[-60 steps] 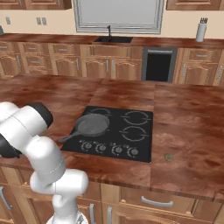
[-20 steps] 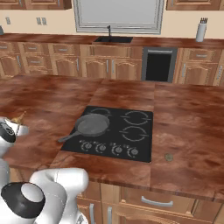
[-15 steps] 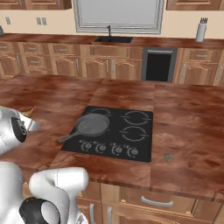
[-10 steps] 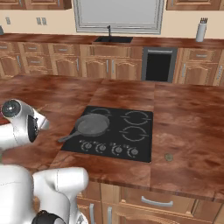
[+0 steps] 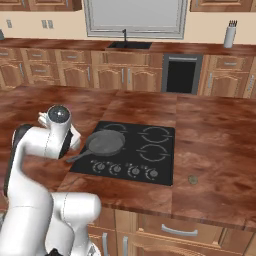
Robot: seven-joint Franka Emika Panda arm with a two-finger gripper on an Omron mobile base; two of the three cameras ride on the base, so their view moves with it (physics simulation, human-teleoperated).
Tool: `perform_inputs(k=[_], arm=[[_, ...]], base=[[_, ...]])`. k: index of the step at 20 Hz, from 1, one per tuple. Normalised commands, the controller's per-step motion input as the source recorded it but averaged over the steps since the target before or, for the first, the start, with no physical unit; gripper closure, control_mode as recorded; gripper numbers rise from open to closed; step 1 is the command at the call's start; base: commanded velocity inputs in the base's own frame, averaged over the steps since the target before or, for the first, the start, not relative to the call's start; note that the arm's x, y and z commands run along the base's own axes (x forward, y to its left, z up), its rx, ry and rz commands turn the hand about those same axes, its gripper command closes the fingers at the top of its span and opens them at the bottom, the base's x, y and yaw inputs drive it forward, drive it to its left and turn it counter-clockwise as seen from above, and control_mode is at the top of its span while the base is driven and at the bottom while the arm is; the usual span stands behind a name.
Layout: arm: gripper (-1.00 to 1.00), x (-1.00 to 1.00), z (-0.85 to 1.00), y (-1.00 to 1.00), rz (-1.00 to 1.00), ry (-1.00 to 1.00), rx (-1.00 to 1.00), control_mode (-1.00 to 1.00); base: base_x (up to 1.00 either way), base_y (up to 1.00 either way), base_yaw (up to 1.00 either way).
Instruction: Put the garlic and onion in the pan. Then turn on the front left burner and set the heat to medium.
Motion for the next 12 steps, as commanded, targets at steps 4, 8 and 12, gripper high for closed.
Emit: perform_inputs(k=[4,8,12], arm=[[1.0,0.29,0.04,-0.52,0.0,0.31,0.0,-1.0],[1.0,0.33,0.0,-0.44,0.0,0.3,0.0,-1.0],[1.0,0.42,0.0,-0.25,0.0,0.18,0.0,-1.0]], base=[[0.0,0.0,0.0],[0.0,0.0,0.0],[0.0,0.0,0.0]])
